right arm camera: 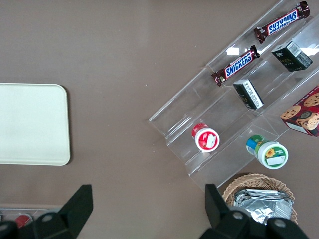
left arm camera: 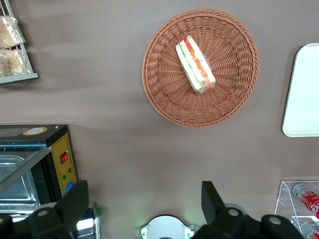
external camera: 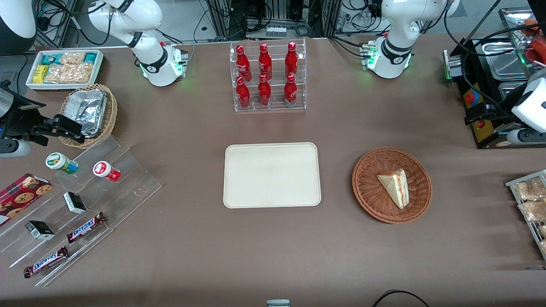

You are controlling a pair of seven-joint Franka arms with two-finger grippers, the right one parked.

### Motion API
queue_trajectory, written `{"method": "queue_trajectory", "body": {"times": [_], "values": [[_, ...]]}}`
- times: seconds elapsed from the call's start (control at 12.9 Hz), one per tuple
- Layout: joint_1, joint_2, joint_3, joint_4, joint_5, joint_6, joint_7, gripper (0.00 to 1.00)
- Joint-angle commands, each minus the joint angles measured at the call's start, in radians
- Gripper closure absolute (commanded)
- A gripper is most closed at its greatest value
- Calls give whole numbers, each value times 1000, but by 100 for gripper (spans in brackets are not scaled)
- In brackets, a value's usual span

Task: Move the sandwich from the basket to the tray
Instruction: 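Move the left gripper over the wrapped sandwich in the wicker basket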

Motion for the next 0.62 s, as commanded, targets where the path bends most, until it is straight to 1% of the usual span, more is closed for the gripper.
{"method": "queue_trajectory", "body": {"times": [0.0, 0.16, 0.31, 0.39, 0.54], "values": [[8, 5, -9, 25, 5, -28, -10, 0], [4, 20, -9, 28, 12, -14, -10, 0], [-4, 66, -9, 31, 25, -3, -24, 0], [-4, 85, -9, 25, 27, 29, -42, 0], [-4, 154, -9, 20, 24, 99, -137, 0]]}}
